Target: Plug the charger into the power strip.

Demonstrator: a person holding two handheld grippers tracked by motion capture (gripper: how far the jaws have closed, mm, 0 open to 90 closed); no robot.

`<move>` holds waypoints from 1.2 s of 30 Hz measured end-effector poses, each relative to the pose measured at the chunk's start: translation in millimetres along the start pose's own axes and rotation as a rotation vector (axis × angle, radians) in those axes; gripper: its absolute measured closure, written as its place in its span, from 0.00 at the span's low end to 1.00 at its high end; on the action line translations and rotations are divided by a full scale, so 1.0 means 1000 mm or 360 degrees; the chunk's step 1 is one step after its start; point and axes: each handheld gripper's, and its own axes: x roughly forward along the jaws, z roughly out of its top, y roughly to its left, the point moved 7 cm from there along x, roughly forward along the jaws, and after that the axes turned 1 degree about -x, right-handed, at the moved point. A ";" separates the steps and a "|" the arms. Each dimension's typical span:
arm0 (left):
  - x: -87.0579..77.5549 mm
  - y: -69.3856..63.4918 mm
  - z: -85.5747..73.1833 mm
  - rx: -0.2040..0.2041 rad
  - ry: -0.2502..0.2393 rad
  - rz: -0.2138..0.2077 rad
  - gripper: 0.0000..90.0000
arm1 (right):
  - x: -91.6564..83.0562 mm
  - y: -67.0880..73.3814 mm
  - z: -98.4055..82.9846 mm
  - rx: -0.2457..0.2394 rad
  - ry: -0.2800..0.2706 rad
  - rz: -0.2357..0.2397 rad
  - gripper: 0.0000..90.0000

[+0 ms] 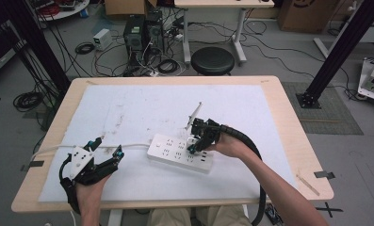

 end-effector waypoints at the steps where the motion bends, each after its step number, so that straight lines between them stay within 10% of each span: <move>1: 0.000 0.000 0.000 0.0001 0.0000 0.0001 0.26 | 0.000 0.000 -0.001 0.0007 -0.0014 0.0006 0.71; 36: -0.001 0.004 -0.006 -0.0023 0.0011 0.0007 0.27 | 0.003 0.004 -0.007 -0.0013 -0.0219 -0.0076 0.71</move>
